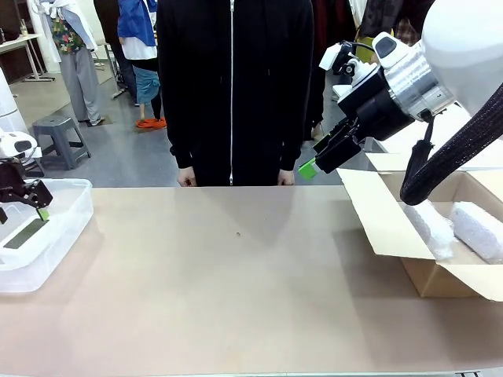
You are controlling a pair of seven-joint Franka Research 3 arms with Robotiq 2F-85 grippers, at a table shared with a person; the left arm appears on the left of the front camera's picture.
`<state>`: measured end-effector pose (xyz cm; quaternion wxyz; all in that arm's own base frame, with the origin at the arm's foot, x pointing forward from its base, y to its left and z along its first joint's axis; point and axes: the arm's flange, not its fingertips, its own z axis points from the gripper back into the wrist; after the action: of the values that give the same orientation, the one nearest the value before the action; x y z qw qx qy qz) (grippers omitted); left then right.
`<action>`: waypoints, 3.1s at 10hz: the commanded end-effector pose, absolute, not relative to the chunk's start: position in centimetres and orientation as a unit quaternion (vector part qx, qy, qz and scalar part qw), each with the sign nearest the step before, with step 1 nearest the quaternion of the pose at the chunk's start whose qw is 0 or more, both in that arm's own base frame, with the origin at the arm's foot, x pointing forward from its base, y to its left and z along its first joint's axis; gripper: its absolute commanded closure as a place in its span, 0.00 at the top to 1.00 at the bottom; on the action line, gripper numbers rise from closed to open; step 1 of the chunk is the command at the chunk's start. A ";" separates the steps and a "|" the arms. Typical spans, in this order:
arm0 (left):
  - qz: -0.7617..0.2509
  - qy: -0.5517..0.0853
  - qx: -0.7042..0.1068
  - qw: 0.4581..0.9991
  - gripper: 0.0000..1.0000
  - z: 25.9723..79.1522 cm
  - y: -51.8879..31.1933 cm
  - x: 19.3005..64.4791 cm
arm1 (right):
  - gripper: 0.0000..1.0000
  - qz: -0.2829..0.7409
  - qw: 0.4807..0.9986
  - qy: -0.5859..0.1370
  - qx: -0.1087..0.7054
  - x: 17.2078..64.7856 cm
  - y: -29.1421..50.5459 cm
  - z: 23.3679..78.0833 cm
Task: Separate and place wrapped and unwrapped clocks.
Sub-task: If the picked Digital clock is wrapped, place it in the Package Box ; if not, place it in the Organizing box.
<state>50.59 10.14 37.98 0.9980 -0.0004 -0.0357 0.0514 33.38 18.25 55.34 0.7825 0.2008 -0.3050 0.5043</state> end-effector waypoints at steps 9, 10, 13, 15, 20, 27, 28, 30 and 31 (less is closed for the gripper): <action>0.092 -0.114 -0.001 0.989 1.00 51.5 9.2 44.6 | 1.00 0.508 0.780 -0.303 0.204 33.4 18.2 55.1; 0.100 -0.128 -0.020 0.987 1.00 54.1 8.8 43.6 | 1.00 0.508 0.780 -0.303 0.204 33.4 18.2 55.1; 0.116 -0.111 -0.001 0.987 1.00 59.0 8.3 41.6 | 1.00 0.508 0.780 -0.303 0.204 33.4 18.2 55.1; 0.112 -0.108 0.001 0.988 1.00 60.4 7.4 40.8 | 1.00 0.508 0.780 -0.303 0.204 33.4 18.2 55.1; 0.097 -0.102 -0.009 0.990 1.00 60.6 7.0 40.6 | 1.00 0.508 0.780 -0.303 0.204 33.4 18.2 55.1; 0.097 -0.102 -0.009 0.990 1.00 60.6 7.0 40.6 | 1.00 0.508 0.780 -0.303 0.204 33.4 18.2 55.1; 0.097 -0.102 -0.009 0.990 1.00 60.6 7.0 40.6 | 1.00 0.508 0.780 -0.303 0.204 33.4 18.2 55.1; 0.097 -0.102 -0.009 0.990 1.00 60.6 7.0 40.6 | 1.00 0.508 0.780 -0.303 0.204 33.4 18.2 55.1; 0.097 -0.102 -0.009 0.990 1.00 60.6 7.0 40.6 | 1.00 0.508 0.780 -0.303 0.204 33.4 18.2 55.1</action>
<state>40.70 6.89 60.52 0.9906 -0.0077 -0.0971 0.0960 33.39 18.26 55.32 0.7826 0.2009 -0.3047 0.5043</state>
